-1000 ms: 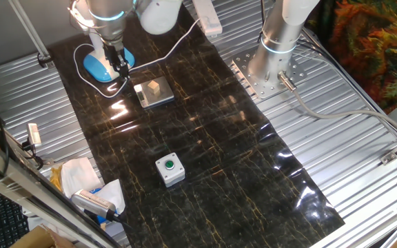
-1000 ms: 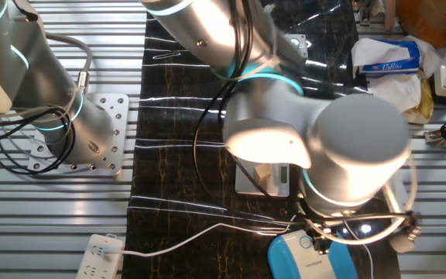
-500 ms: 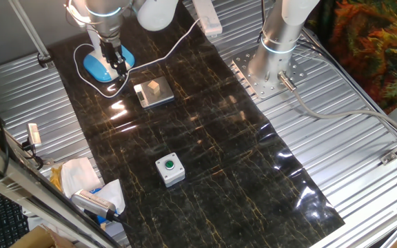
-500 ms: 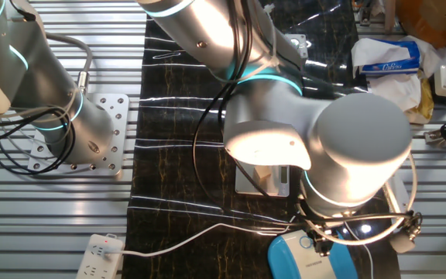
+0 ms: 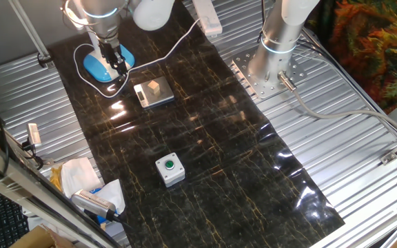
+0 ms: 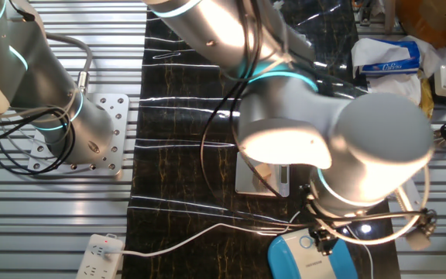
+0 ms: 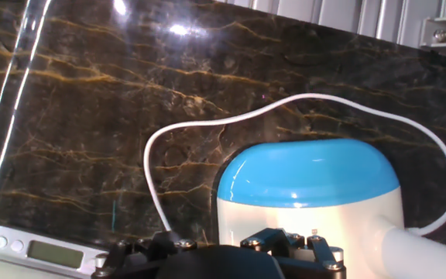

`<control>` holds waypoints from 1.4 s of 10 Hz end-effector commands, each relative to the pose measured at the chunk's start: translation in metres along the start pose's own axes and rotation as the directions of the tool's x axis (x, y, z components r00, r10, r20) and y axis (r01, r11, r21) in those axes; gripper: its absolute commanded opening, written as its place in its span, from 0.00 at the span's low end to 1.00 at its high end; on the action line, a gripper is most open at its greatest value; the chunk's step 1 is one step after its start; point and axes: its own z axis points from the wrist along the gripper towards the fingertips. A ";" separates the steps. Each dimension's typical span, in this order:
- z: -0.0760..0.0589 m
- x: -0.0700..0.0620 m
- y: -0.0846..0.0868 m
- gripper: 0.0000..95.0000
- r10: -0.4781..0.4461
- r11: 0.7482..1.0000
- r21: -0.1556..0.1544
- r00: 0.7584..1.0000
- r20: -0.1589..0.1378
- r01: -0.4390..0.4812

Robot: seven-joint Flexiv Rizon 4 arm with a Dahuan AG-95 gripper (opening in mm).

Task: Turn off the desk lamp by pressing the button

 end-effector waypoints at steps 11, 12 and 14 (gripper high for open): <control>0.016 0.005 0.013 0.80 0.067 0.998 0.000 0.997 -0.039 -0.067; 0.016 0.005 0.013 0.80 0.069 0.998 -0.001 0.997 -0.040 -0.069; 0.019 0.005 0.013 0.80 0.070 0.998 0.000 0.997 -0.040 -0.070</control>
